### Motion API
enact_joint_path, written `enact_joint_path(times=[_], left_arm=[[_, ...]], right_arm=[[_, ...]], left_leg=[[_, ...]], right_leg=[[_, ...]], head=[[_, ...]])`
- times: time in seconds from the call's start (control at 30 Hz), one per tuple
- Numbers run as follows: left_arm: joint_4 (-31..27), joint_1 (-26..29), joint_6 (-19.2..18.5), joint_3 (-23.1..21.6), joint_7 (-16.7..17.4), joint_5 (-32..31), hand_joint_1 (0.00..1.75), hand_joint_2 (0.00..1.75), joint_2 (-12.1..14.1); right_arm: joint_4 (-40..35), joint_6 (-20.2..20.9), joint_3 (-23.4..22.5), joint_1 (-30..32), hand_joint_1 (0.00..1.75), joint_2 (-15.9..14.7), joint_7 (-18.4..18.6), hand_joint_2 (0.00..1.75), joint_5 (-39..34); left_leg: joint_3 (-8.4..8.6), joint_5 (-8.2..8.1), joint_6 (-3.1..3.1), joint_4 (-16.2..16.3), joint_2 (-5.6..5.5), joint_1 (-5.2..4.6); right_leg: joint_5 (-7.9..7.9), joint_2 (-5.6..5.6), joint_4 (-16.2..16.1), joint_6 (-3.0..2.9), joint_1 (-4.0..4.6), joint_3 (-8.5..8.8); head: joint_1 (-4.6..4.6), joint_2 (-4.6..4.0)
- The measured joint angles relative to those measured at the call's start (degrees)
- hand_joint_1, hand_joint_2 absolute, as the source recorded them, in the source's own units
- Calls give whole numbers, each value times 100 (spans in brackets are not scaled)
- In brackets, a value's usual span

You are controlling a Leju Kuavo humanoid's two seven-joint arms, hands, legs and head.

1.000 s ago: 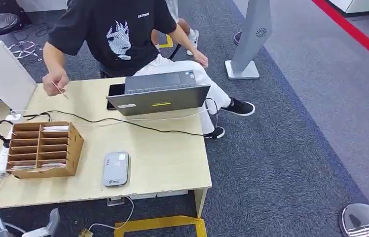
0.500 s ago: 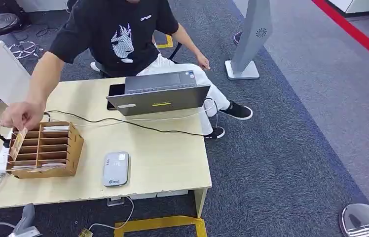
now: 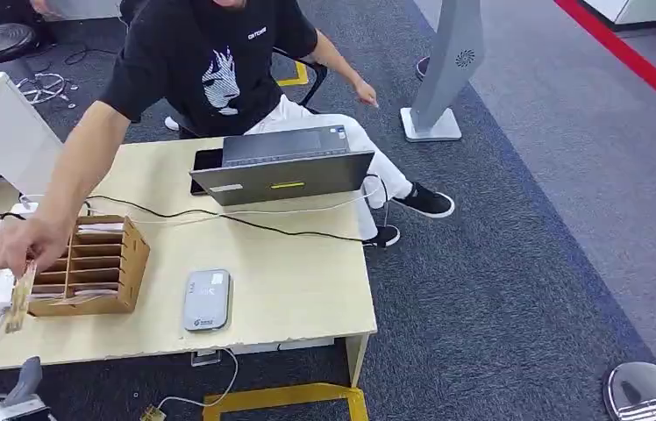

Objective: Pass the card to the sensor for recognition and then transmit it.

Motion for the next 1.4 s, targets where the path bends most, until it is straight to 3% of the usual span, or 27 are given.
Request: enact_joint_path(times=[0.23,0.73,0.77,0.8,1.4], left_arm=[[122,-362,-292,-7,-13,395,0,175,-26],[203,-628,-229,-85,-13,537,0,175,-74],[205,-637,-188,-85,-2,564,44,175,-76],[210,-649,-150,-85,0,592,175,175,-81],[210,-773,101,-85,-20,880,175,175,-212]], right_arm=[[0,-2,0,-5,0,0,26,175,31],[0,-4,0,-6,0,0,24,175,46],[0,-4,0,-6,0,0,26,175,46],[0,-4,0,-6,0,0,26,175,46],[0,-26,0,-7,0,0,22,175,96]], left_leg=[[0,6,-3,0,1,0],[-3,6,-3,0,2,0],[-3,6,-4,0,2,0],[-3,6,-4,0,2,0],[-6,6,-4,0,2,0]], right_leg=[[7,2,0,-6,0,-3],[7,4,0,-6,0,-7],[7,4,0,-6,0,-7],[7,4,0,-6,0,-7],[10,5,0,-10,0,-10]], head=[[-2,0],[0,0],[0,0],[0,0],[0,0]])
